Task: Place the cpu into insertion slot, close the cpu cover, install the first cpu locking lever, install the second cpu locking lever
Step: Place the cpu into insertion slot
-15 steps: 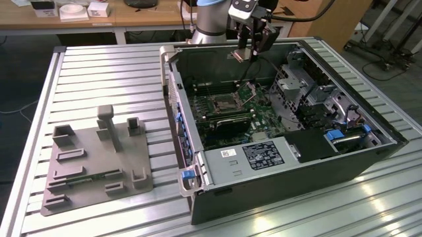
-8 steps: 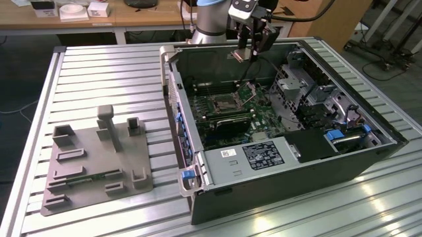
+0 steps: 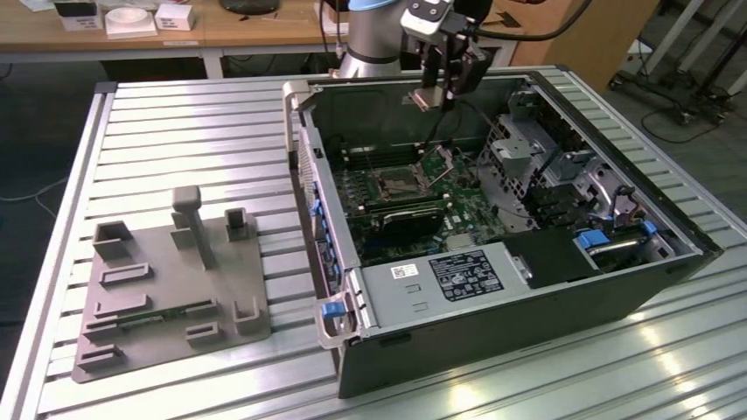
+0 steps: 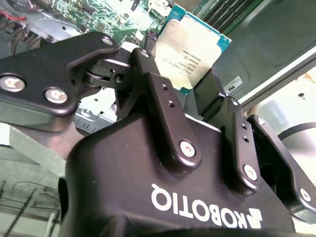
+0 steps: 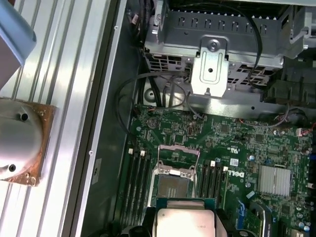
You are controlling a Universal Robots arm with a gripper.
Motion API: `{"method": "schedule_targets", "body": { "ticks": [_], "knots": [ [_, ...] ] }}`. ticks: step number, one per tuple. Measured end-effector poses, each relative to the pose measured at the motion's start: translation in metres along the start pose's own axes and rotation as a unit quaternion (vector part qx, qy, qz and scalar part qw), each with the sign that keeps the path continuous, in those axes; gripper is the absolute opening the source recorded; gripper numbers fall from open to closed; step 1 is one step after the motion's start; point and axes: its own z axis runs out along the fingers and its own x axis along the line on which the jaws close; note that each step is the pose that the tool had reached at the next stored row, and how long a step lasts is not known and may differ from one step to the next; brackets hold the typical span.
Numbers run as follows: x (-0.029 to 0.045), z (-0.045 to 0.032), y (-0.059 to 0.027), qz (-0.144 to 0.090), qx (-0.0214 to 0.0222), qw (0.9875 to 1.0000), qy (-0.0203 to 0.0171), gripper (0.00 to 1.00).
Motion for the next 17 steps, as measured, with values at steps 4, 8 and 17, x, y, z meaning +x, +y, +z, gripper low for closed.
{"method": "schedule_targets", "body": {
  "ticks": [4,8,17],
  "knots": [
    [0.0002,0.0043,-0.0004,0.014,0.0093,0.9999,0.0,0.54],
    [0.0006,0.011,-0.001,0.023,0.0131,0.9996,-0.0011,0.54],
    [0.001,0.0218,-0.0022,0.057,0.0147,0.9983,-0.0052,0.54]
  ]
}}
